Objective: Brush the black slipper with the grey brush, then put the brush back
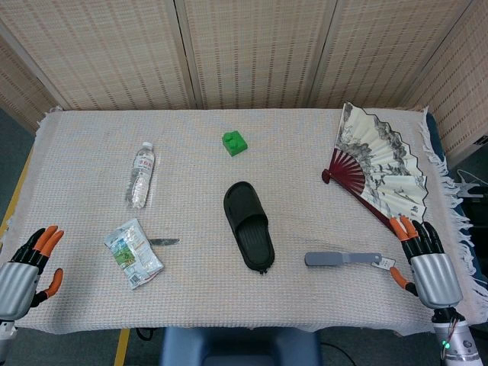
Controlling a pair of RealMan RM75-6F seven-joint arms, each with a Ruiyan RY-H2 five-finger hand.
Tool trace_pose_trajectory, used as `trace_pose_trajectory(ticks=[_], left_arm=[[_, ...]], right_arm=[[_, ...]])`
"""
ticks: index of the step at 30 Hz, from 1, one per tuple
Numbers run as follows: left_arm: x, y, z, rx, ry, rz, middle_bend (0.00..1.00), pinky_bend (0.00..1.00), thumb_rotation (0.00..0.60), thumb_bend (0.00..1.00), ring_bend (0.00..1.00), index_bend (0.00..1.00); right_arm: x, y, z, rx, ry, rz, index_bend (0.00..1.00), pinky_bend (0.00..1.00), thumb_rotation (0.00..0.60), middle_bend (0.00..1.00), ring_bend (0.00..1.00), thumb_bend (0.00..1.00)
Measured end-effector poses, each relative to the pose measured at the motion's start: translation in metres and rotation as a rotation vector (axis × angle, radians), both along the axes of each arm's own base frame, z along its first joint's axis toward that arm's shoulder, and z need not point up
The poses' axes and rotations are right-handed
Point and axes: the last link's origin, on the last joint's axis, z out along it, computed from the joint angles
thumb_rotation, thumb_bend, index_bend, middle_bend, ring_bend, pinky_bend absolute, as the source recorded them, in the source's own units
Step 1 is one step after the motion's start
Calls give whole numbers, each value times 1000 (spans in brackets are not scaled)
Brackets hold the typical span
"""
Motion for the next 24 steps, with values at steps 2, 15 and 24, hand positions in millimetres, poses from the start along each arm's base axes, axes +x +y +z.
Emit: trace_pose_trajectory(ticks=[2,15,24], left_arm=[[0,1,-1,-2,1,4,0,223,600,515,16,0],[-3,11,-4,-21,7,32,0,225,600,518,15,0],[-4,9,-1,-21,6,36,0,226,600,527,16,0]], right_arm=[[-1,-1,-3,18,5,-6,0,0,600,0,0,159],[0,-29,-53,231,165,0,139,120,600,118,0,168],[3,-57,-102,371,283,11,366,345,600,309,189,172]])
